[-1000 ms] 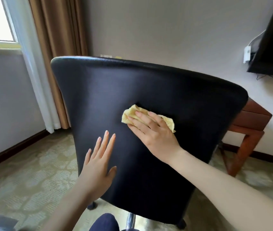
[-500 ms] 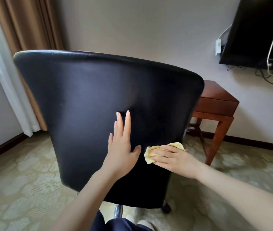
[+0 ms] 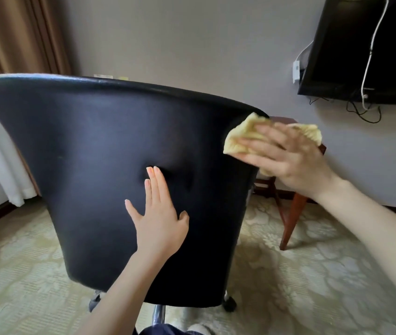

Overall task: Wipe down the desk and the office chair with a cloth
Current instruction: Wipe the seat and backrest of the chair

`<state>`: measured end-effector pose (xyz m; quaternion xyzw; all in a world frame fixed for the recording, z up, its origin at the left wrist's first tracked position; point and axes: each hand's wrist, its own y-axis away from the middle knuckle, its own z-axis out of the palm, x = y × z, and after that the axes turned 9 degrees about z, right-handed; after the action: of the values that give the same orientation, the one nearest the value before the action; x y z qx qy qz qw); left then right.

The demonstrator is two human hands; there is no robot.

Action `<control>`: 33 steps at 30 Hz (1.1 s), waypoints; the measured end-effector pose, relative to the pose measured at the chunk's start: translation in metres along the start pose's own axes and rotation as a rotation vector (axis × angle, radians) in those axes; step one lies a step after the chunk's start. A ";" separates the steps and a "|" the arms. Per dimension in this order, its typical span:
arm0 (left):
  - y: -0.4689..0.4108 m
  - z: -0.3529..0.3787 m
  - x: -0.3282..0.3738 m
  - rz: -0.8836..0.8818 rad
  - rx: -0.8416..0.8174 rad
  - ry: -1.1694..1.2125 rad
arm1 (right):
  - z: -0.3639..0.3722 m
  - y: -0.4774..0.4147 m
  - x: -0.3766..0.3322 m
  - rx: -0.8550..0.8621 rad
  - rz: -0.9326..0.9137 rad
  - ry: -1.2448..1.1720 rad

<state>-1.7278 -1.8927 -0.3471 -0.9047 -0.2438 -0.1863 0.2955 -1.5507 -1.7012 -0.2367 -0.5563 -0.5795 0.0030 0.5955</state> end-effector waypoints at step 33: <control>0.008 -0.049 0.011 0.400 0.313 -0.259 | -0.001 0.023 -0.181 -0.069 0.932 -0.576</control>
<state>-1.7238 -1.9250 -0.3084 -0.8945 -0.1218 0.0329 0.4290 -1.5944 -1.8104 -0.3759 -0.7500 -0.4109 0.3998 0.3298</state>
